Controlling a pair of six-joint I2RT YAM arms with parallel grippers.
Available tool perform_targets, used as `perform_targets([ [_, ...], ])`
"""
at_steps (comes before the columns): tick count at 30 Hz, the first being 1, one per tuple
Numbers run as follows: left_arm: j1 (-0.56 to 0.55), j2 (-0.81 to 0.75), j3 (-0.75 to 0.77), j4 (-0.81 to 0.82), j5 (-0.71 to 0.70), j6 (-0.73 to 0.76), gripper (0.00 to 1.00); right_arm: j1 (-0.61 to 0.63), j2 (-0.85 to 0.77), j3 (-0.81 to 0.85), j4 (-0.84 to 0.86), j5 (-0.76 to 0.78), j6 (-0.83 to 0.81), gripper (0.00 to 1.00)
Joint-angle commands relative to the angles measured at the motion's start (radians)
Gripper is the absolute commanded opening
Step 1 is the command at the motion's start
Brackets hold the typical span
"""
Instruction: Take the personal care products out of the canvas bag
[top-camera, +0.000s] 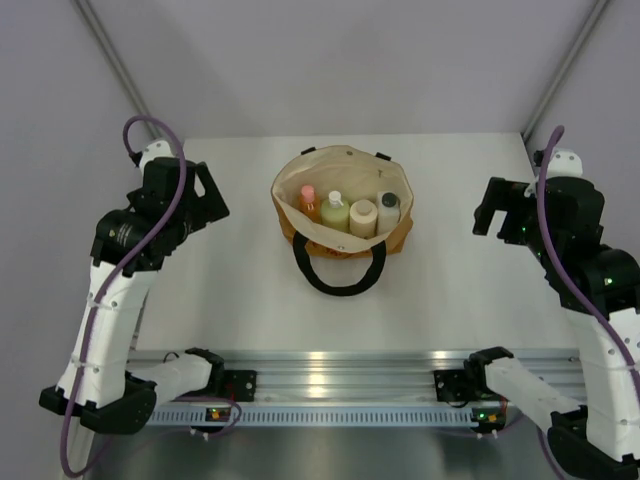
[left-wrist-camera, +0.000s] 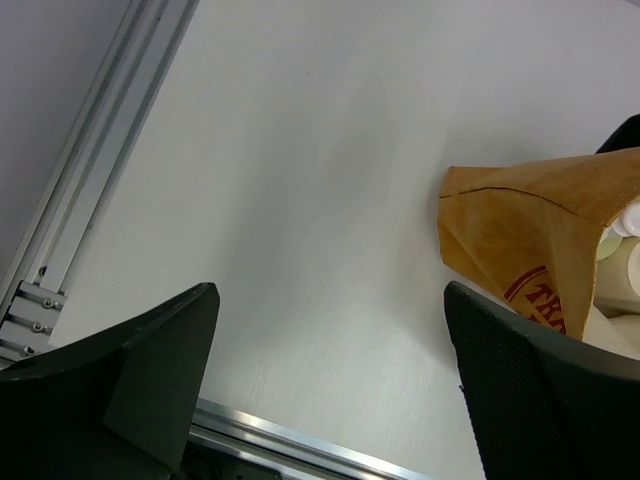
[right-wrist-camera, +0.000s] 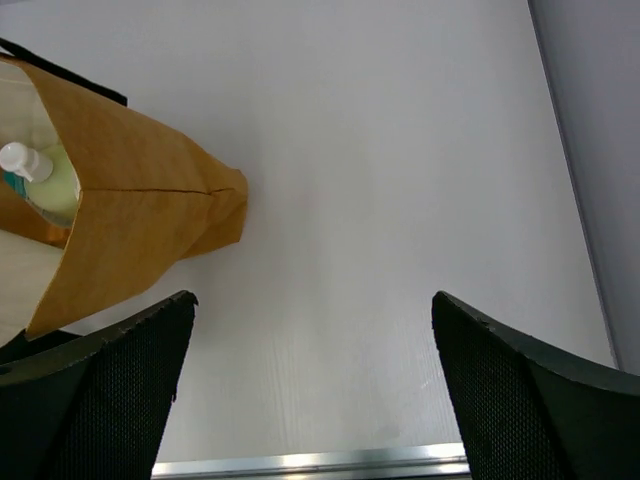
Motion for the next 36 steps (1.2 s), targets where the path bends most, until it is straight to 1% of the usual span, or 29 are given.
perform_targets([
  [1, -0.003, 0.013, 0.045, 0.03, 0.014, -0.012, 0.99, -0.014, -0.013, 0.026, 0.006, 0.049, 0.004, 0.99],
  [5, -0.003, 0.031, 0.079, 0.03, 0.046, -0.029, 0.99, -0.014, -0.018, 0.027, 0.007, 0.048, 0.011, 0.99],
  [8, -0.003, 0.056, 0.106, 0.031, 0.112, -0.056, 0.98, -0.012, -0.016, 0.015, 0.007, 0.033, 0.044, 0.99],
  [10, -0.003, 0.077, 0.12, 0.031, 0.178, -0.085, 0.98, -0.014, -0.016, 0.009, 0.02, -0.038, 0.052, 0.99],
  [14, -0.004, 0.121, 0.148, 0.044, 0.27, -0.13, 0.98, -0.012, -0.001, 0.004, 0.021, -0.095, 0.075, 0.99],
  [17, -0.02, 0.167, 0.146, 0.057, 0.327, -0.179, 0.98, -0.014, 0.016, 0.004, 0.024, -0.17, 0.069, 0.99],
  [18, -0.068, 0.18, 0.142, 0.083, 0.326, -0.191, 0.98, -0.014, 0.018, 0.001, 0.035, -0.193, 0.066, 0.99],
  [20, -0.133, 0.213, 0.158, 0.091, 0.257, -0.202, 0.98, -0.014, 0.019, -0.013, 0.056, -0.278, 0.061, 0.99],
  [21, -0.188, 0.252, 0.169, 0.091, 0.237, -0.211, 0.98, -0.014, 0.024, -0.011, 0.069, -0.33, 0.063, 0.99],
  [22, -0.207, 0.27, 0.189, 0.091, 0.22, -0.216, 0.98, -0.014, 0.03, -0.008, 0.072, -0.352, 0.064, 1.0],
  [25, -0.25, 0.324, 0.197, 0.09, 0.169, -0.236, 0.87, -0.012, 0.056, 0.013, 0.072, -0.414, 0.072, 0.99],
  [26, -0.262, 0.333, 0.194, 0.088, 0.131, -0.239, 0.81, -0.012, 0.057, 0.024, 0.072, -0.426, 0.075, 0.99],
  [27, -0.291, 0.342, 0.189, 0.088, 0.109, -0.252, 0.79, -0.009, 0.061, 0.032, 0.073, -0.437, 0.08, 0.99],
  [29, -0.32, 0.364, 0.168, 0.086, 0.077, -0.265, 0.7, -0.002, 0.07, 0.053, 0.078, -0.46, 0.093, 1.0],
  [32, -0.34, 0.37, 0.133, 0.085, 0.057, -0.282, 0.65, 0.024, 0.09, 0.095, 0.081, -0.49, 0.113, 0.99],
  [36, -0.351, 0.355, 0.053, 0.083, 0.046, -0.308, 0.64, 0.066, 0.114, 0.136, 0.11, -0.556, 0.159, 0.97],
])
